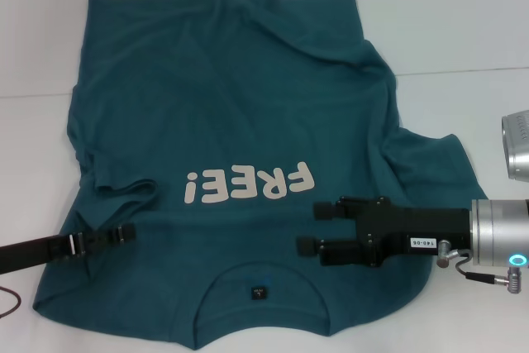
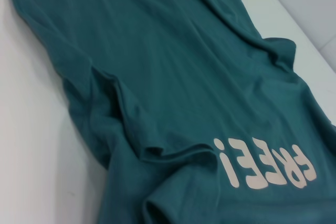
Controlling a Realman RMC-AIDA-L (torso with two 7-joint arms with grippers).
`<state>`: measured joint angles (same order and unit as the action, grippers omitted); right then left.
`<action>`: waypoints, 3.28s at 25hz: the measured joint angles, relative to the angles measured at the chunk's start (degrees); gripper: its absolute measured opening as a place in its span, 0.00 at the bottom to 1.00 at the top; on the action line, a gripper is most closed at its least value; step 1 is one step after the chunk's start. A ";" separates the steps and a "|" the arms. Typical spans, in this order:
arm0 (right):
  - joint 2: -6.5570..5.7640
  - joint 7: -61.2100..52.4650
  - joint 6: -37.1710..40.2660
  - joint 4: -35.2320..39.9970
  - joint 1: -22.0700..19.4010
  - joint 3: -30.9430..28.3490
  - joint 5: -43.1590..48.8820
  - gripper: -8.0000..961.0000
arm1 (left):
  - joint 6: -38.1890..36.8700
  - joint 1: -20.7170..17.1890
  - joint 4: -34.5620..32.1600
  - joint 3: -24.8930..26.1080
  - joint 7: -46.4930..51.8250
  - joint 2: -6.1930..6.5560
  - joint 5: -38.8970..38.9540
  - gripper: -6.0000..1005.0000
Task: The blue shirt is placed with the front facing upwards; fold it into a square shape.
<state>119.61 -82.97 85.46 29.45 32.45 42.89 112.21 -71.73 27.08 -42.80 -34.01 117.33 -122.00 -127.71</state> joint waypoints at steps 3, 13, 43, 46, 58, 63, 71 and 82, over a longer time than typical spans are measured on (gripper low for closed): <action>0.00 -0.01 0.22 0.01 -0.02 0.00 -0.01 0.92 | 0.47 0.29 0.00 0.00 0.01 0.01 -0.06 0.88; 0.00 -0.02 0.32 0.08 -0.02 0.00 -0.01 0.92 | 1.27 2.02 0.77 -0.16 0.06 0.10 -0.08 0.88; 0.00 0.36 -0.10 0.17 0.33 0.00 0.02 0.92 | 4.94 2.13 1.40 -0.35 0.27 0.10 -0.08 0.08; 0.00 0.36 -0.14 0.17 0.33 0.00 0.00 0.92 | 4.94 2.18 1.40 -0.35 0.27 0.10 -0.08 0.03; 0.00 0.37 -0.18 0.17 0.33 0.00 -0.15 0.92 | 0.97 2.19 1.12 -0.28 0.27 0.10 0.50 0.02; 0.00 0.43 -0.21 0.17 0.46 0.00 -0.15 0.92 | -1.26 2.18 1.20 -0.26 -0.12 -0.09 2.11 0.02; 0.00 0.58 -0.21 0.17 0.46 0.00 -0.05 0.92 | -2.51 3.14 2.85 -0.53 -0.46 -1.73 3.55 0.03; 0.00 1.06 -0.18 0.17 0.50 0.00 0.02 0.92 | -1.59 5.68 9.35 -0.16 -1.91 -1.84 5.13 0.04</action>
<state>119.61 -81.91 85.28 29.62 32.95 42.89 112.24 -73.33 32.76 -33.45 -34.17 115.42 -123.84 -122.57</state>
